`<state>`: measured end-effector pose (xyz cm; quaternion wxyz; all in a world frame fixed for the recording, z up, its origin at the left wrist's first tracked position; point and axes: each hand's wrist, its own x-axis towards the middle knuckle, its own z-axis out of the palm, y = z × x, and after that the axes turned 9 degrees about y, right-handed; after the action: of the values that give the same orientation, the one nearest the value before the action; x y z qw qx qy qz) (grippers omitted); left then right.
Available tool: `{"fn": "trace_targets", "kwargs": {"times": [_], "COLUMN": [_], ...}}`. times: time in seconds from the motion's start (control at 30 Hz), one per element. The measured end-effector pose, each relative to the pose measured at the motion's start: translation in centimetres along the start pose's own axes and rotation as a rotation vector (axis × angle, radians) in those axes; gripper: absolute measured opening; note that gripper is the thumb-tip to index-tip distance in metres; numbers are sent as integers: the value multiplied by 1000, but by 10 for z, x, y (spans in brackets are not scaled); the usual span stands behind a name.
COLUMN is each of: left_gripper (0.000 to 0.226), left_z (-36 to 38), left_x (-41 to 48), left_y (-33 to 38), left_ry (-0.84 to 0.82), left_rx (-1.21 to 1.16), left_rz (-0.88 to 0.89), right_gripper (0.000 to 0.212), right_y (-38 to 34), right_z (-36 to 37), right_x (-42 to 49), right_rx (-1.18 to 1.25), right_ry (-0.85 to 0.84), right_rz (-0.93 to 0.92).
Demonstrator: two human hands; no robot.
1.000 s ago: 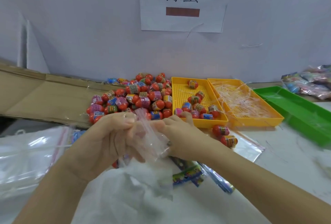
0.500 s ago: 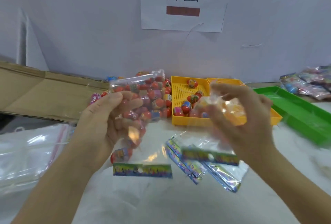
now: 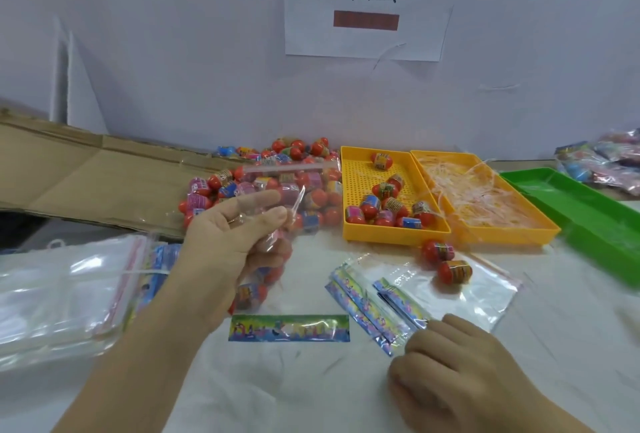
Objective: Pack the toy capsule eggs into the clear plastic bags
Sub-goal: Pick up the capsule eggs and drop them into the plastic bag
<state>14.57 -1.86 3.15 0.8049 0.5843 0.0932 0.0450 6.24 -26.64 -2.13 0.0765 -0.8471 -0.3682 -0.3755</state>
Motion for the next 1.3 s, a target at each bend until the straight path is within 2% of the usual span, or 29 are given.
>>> {"fn": "trace_targets", "kwargs": {"times": [0.27, 0.43, 0.57, 0.67, 0.73, 0.77, 0.8, 0.83, 0.87, 0.9, 0.93, 1.0, 1.1, 1.2, 1.3], "left_gripper": [35, 18, 32, 33, 34, 35, 35, 35, 35, 35, 35, 32, 32, 22, 19], "left_z": [2, 4, 4, 3, 2, 2, 2, 2, 3, 3, 4, 4, 4, 3, -3], "left_x": [-3, -3, -2, -1, 0, -1, -2, -3, -3, -4, -5, -7, -9, -8, -4], "left_y": [1, -3, -4, -5, -4, -4, -4, -3, -3, -2, -2, -2, -1, 1, 4], "left_ry": [-10, -5, -4, -9, -4, -9, -19, -30, -38, -46, -53, -64, -65, -43, 2], "left_rx": [26, 67, 101, 121, 127, 128, 128, 123, 116, 111, 109, 111, 125, 121, 98], "left_rz": [12, 27, 30, 25, 24, 26, 28, 26, 20, 16, 14, 22, 58, 101, 128], "right_gripper": [18, 17, 12, 13, 19, 19, 15, 13, 14, 15, 18, 21, 14, 18, 23], "right_y": [6, 42, 88, 117, 130, 132, 135, 137, 137, 140, 138, 122, 87, 66, 43], "right_z": [-1, -4, -8, -14, -17, -21, -26, -33, -39, -45, -50, -54, -47, -20, 20], "right_x": [5, 10, 23, 37, 43, 48, 54, 61, 71, 77, 80, 82, 82, 86, 104], "right_rx": [-159, -210, -268, -334, -303, -238, -87, 160, 533, 816, 903, 764, 708, 505, 410], "right_ry": [25, 52, 122, 203, 288, 356, 404, 441, 488, 544, 567, 473, 219, 55, -101], "right_rz": [-112, -209, -318, -274, -109, 76, 340, 630, 895, 1062, 1099, 964, 744, 719, 649]}}
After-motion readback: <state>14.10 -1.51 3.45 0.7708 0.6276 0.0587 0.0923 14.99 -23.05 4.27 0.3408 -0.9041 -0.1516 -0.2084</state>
